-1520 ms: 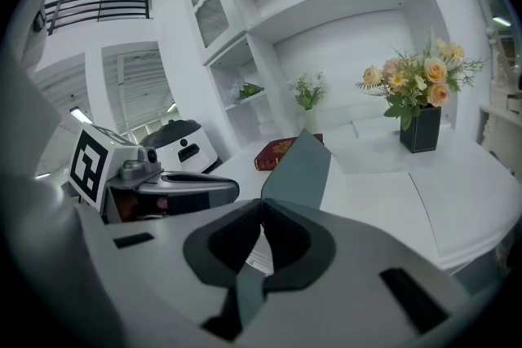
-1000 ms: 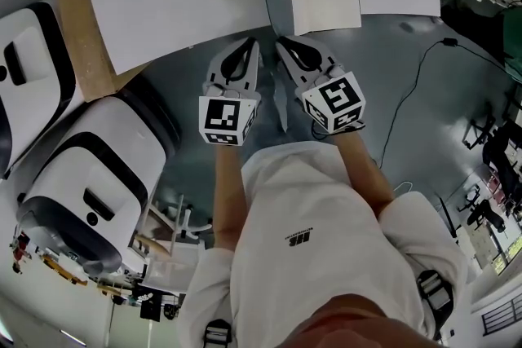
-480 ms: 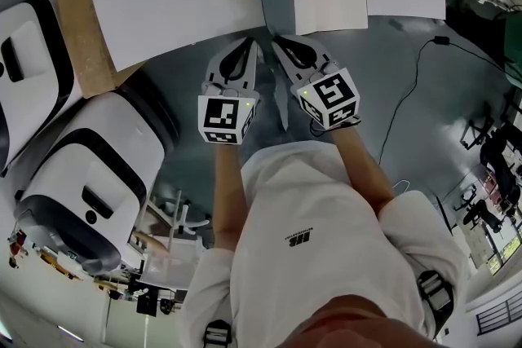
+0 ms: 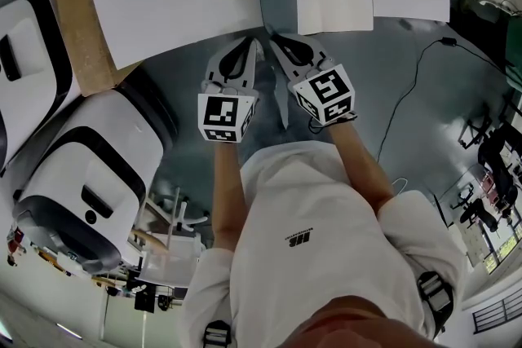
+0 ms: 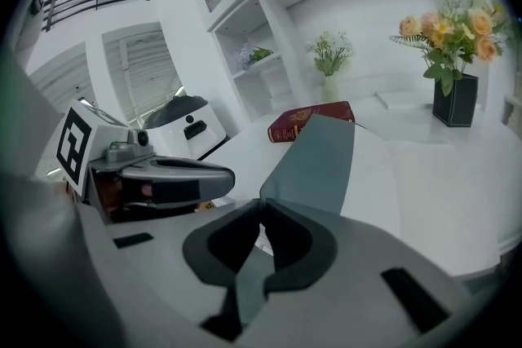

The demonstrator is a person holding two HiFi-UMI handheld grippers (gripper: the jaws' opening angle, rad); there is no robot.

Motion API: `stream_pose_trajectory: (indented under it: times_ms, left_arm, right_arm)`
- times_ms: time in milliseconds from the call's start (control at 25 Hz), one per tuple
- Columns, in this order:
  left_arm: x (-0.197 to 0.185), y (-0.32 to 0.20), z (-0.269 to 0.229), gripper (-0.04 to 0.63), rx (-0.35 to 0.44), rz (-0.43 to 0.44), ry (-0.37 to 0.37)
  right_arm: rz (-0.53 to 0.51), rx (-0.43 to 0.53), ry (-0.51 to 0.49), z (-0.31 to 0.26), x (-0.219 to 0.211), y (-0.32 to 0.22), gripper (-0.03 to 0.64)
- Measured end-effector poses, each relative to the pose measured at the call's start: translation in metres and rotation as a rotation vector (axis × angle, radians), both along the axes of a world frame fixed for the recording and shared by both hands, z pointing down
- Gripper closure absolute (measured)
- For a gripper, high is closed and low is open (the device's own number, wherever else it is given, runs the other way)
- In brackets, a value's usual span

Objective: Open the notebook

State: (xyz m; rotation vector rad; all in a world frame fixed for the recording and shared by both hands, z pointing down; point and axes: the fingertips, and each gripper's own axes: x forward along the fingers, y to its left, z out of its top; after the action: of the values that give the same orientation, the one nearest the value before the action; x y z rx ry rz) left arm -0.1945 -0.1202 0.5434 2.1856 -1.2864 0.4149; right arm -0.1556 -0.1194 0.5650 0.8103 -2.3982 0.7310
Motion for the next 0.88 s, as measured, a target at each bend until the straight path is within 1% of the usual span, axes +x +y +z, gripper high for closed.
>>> stream_pose_trajectory:
  times_ms: [880]
  left_arm:
    - [-0.01,0.001,0.023,0.595,-0.042,0.011,0.002]
  right_arm:
    - [-0.005,-0.047,0.051,0.041,-0.015,0.001,0.609]
